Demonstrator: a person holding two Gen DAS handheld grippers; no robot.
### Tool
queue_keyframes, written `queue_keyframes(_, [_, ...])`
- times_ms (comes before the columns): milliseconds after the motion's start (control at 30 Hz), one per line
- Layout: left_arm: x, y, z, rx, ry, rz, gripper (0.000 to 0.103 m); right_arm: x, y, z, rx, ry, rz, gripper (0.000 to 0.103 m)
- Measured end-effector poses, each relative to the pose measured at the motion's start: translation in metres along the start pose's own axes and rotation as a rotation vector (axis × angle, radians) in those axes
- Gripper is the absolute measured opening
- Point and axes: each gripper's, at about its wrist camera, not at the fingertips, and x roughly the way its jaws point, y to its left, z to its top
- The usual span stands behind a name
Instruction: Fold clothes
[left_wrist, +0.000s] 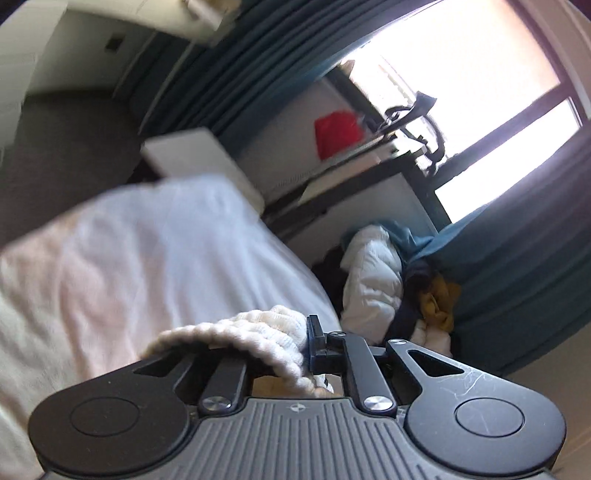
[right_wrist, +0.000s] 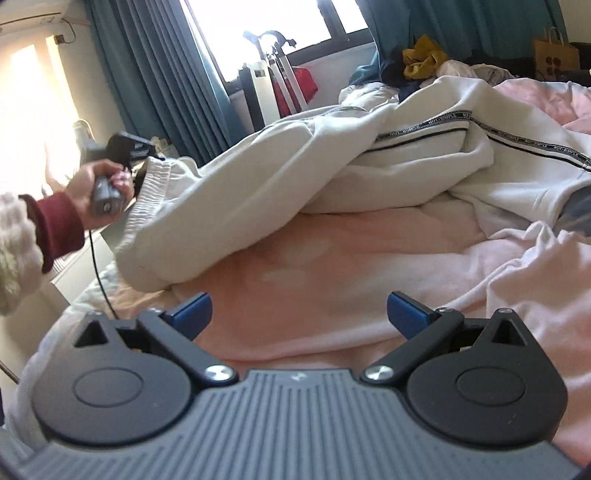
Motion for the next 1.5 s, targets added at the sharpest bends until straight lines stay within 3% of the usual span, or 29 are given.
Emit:
queue_keyframes(67, [-0.002,0.014,0.007,-0.025,0.021,-0.031,0.017,0.006,-0.002,0.000,0.007,0.007,-0.004,0.103])
queue_keyframes(100, [-0.005,0.019,0.012,-0.035,0.030,-0.048,0.035,0.007,-0.002,0.001,0.006,0.009,-0.007,0.103])
queue_keyframes(167, [-0.014,0.028,0.022,-0.033,0.042,-0.066,0.061,0.008,-0.002,0.001,0.002,0.008,-0.013,0.103])
queue_keyframes(400, [-0.135,0.039,0.002,0.010,0.012,-0.061,0.076,-0.007,0.002,0.006,-0.017,-0.029,-0.024,0.103])
queue_keyframes(533, [-0.200,0.047,-0.050,-0.088,0.062,-0.060,0.078,-0.029,0.002,0.011,-0.010,-0.071,-0.042,0.103])
queue_keyframes(633, [-0.226,0.055,-0.099,-0.194,0.141,-0.076,0.078,-0.041,0.000,0.014,0.003,-0.085,-0.053,0.103])
queue_keyframes(800, [-0.225,0.069,-0.171,-0.423,0.286,-0.070,0.078,-0.060,-0.004,0.015,0.037,-0.102,-0.063,0.103])
queue_keyframes(867, [-0.214,0.067,-0.188,-0.413,0.310,-0.050,0.077,-0.062,-0.006,0.016,0.049,-0.104,-0.067,0.103])
queue_keyframes(967, [-0.196,0.068,-0.200,-0.421,0.292,-0.035,0.072,-0.062,-0.009,0.017,0.066,-0.105,-0.072,0.103])
queue_keyframes(1033, [-0.184,0.070,-0.203,-0.439,0.268,-0.050,0.071,-0.061,-0.011,0.016,0.074,-0.104,-0.072,0.103])
queue_keyframes(1133, [-0.171,0.071,-0.200,-0.450,0.247,-0.095,0.061,-0.056,-0.013,0.016,0.080,-0.101,-0.067,0.103])
queue_keyframes(1167, [-0.168,0.072,-0.199,-0.454,0.241,-0.111,0.055,-0.054,-0.014,0.016,0.081,-0.101,-0.065,0.103])
queue_keyframes(1233, [-0.166,0.071,-0.196,-0.440,0.213,-0.135,0.033,-0.047,-0.016,0.016,0.080,-0.094,-0.067,0.103])
queue_keyframes(1300, [-0.173,0.068,-0.190,-0.401,0.163,-0.147,0.022,-0.040,-0.018,0.016,0.084,-0.089,-0.068,0.103])
queue_keyframes(1500, [-0.233,0.057,-0.161,-0.315,0.015,-0.180,0.017,-0.033,-0.023,0.020,0.108,-0.097,-0.086,0.103])
